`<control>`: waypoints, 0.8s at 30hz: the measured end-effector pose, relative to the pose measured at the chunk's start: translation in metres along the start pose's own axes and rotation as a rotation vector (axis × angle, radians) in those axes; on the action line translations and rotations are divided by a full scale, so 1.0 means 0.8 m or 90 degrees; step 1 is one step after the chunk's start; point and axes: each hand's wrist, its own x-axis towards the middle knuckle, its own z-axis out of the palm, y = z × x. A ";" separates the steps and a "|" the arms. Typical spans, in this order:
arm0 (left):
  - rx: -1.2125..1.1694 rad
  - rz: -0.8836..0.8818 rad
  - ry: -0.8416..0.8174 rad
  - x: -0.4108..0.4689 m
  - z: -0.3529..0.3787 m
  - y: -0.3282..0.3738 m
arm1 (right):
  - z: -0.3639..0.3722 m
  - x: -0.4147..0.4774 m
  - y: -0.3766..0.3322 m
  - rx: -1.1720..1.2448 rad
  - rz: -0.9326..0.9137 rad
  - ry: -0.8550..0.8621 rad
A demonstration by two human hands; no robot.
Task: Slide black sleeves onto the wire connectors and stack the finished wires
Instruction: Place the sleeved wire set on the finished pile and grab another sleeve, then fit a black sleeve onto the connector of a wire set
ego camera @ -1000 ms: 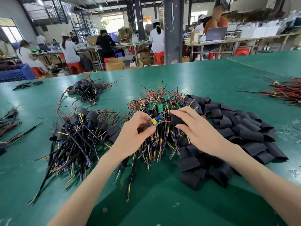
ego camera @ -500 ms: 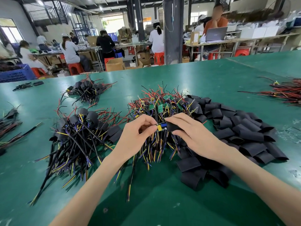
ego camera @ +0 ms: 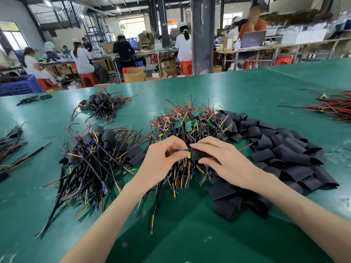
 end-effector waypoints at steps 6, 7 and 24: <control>-0.036 -0.028 0.018 0.000 0.005 -0.002 | 0.003 -0.002 -0.002 -0.045 -0.010 0.019; -0.047 -0.033 0.017 0.001 0.006 -0.002 | 0.003 -0.001 -0.002 -0.055 -0.013 0.023; -0.134 -0.062 0.028 0.001 0.000 0.004 | 0.003 0.004 -0.001 -0.022 -0.013 0.089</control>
